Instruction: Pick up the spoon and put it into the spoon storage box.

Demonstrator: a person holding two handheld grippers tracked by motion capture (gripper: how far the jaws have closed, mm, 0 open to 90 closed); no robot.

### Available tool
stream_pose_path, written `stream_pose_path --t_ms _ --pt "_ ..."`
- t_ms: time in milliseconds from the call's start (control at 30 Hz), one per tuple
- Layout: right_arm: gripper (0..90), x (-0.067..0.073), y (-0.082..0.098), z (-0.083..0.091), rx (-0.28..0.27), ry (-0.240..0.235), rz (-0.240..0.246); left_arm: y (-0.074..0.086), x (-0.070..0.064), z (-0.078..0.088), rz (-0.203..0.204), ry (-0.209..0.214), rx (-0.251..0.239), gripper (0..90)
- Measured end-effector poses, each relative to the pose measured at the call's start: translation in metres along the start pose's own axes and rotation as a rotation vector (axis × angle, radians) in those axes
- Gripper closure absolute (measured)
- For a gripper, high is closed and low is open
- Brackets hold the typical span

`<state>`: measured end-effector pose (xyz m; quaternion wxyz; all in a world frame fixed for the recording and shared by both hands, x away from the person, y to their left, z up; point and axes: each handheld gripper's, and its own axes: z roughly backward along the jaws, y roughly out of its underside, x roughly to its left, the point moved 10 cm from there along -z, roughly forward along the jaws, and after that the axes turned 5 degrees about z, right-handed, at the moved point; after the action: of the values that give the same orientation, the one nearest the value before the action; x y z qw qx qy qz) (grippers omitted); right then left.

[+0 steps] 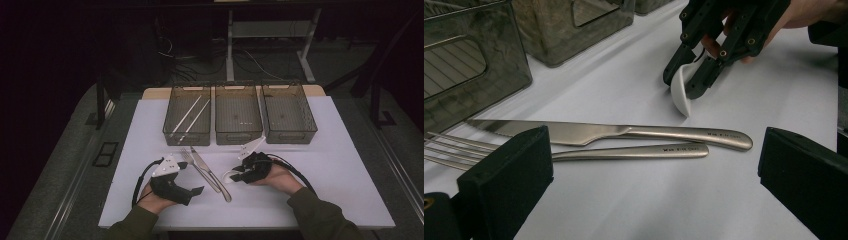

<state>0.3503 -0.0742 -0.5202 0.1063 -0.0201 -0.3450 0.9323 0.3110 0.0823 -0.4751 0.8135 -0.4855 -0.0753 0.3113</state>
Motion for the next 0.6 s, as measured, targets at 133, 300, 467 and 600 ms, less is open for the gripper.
stream_pose_path --t_ms 133,300,467,600 --pt "71.3 0.0022 0.0001 -0.0001 0.009 0.008 0.031 0.0001 0.0000 0.0000 -0.001 -0.001 0.001 0.2" --pt "76.8 0.0032 0.0005 0.0004 0.017 0.017 0.037 -0.0001 0.0000 0.0000 -0.002 0.000 -0.001 0.2" --pt "78.0 0.0030 0.0006 0.0005 0.019 0.023 0.044 -0.0001 -0.0001 0.0001 -0.004 0.001 -0.001 0.2" --pt "79.3 0.0030 0.0003 0.0003 0.014 0.026 0.041 0.0005 -0.0004 0.0002 -0.012 0.003 0.004 0.2"
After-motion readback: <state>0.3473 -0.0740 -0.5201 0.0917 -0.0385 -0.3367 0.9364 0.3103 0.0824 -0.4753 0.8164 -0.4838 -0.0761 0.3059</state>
